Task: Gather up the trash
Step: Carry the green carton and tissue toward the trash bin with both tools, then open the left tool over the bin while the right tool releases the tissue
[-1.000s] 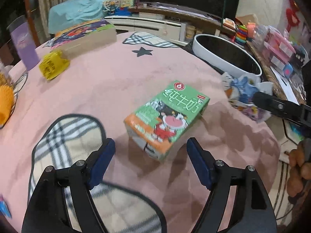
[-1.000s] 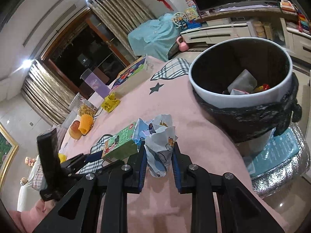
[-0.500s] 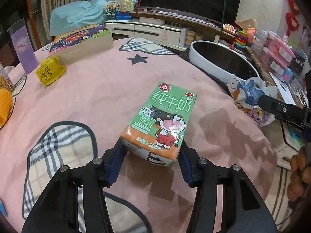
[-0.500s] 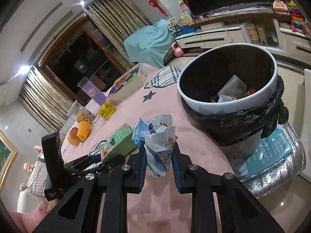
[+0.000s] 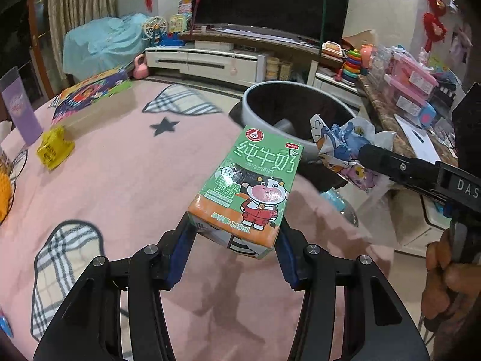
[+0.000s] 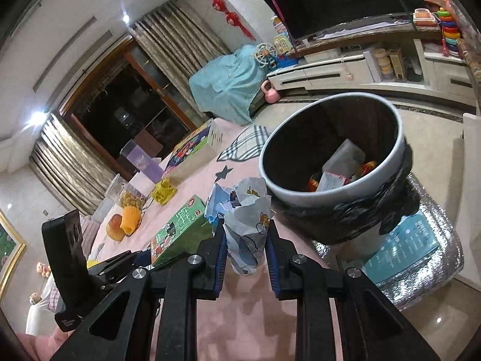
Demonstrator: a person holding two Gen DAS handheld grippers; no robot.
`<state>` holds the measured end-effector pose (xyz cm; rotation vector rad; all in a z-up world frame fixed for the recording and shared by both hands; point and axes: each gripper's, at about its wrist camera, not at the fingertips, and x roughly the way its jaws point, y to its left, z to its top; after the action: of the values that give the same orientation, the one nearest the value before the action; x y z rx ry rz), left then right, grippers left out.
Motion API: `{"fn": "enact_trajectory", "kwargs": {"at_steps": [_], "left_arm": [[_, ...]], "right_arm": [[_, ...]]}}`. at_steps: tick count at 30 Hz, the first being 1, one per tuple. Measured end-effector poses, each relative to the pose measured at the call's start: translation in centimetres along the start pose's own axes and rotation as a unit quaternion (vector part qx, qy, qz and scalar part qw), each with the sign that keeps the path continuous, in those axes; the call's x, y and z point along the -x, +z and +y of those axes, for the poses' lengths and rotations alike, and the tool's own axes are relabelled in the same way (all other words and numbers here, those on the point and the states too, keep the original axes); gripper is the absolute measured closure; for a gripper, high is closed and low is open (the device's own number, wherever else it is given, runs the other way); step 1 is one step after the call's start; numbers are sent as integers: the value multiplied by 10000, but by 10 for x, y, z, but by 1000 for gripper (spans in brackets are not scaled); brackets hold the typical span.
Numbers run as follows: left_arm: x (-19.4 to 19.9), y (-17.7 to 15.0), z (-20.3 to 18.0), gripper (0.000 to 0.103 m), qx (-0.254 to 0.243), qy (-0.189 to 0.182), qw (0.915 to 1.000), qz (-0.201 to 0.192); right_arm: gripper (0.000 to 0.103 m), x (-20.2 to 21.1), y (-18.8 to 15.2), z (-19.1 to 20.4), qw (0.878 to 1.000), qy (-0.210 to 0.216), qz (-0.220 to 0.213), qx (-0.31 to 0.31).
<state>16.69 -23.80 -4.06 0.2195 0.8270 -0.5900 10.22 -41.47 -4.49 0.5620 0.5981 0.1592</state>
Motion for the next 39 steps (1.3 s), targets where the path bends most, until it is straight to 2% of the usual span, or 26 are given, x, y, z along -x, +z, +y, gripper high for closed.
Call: {"fn": "enact_trajectory", "kwargs": {"at_steps": [17,27,39], "left_arm": [[-17,43,-28,53,-239,-167,9995,-94],[-42,70,-40,53,-304,-209,9993,18],[-73,100,-47,53,-408,-109,9990,143]], "right_arm": [[79,10,41,-29,9986,-395,-353,-52],[79,-4,69,-46,9978,-579,-309,-23],[79,-17,85,-61,9965,-807,-207,-27]]}}
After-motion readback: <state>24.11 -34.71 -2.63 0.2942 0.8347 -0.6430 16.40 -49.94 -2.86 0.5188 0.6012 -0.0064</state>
